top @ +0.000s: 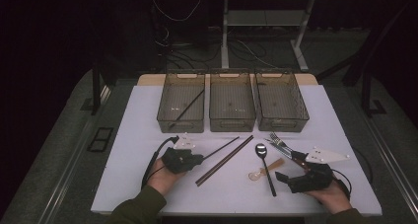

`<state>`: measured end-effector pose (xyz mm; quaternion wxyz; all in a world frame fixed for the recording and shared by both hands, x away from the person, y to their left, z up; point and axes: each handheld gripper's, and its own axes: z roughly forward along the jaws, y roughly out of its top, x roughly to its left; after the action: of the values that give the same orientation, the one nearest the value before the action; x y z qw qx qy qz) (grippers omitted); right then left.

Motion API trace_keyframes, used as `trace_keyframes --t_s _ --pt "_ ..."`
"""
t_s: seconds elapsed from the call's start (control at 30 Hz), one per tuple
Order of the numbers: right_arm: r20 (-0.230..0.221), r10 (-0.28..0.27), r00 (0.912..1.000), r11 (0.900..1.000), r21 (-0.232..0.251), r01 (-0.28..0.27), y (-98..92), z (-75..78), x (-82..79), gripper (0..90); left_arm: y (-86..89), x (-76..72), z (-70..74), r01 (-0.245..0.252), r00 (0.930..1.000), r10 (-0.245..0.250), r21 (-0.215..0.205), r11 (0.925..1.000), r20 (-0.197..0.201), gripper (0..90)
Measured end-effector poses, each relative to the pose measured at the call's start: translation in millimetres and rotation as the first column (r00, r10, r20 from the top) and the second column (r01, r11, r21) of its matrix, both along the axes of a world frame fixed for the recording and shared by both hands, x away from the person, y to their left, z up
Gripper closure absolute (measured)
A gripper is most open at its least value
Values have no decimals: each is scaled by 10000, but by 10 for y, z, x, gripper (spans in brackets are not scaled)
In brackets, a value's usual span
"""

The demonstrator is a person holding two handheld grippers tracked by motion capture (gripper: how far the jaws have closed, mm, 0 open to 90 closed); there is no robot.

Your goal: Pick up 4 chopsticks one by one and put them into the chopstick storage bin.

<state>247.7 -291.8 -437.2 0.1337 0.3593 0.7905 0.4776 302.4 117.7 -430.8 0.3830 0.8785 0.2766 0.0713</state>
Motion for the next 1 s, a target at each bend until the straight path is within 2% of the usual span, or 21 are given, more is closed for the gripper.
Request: trace_keyframes --t_s 0.37,0.7,1.0 --pt "-6 15 10000 10000 -7 -15 1 -4 6 29 78 9 74 265 9996 -266 -79 9996 -116 855" --pt "-6 -2 10000 10000 2 2 -3 -5 10 29 160 9 185 343 9993 -351 -478 9983 -151 855" --pt "-18 -14 10000 10000 26 14 -4 -5 12 29 207 62 278 188 9998 -183 -560 9983 91 855"
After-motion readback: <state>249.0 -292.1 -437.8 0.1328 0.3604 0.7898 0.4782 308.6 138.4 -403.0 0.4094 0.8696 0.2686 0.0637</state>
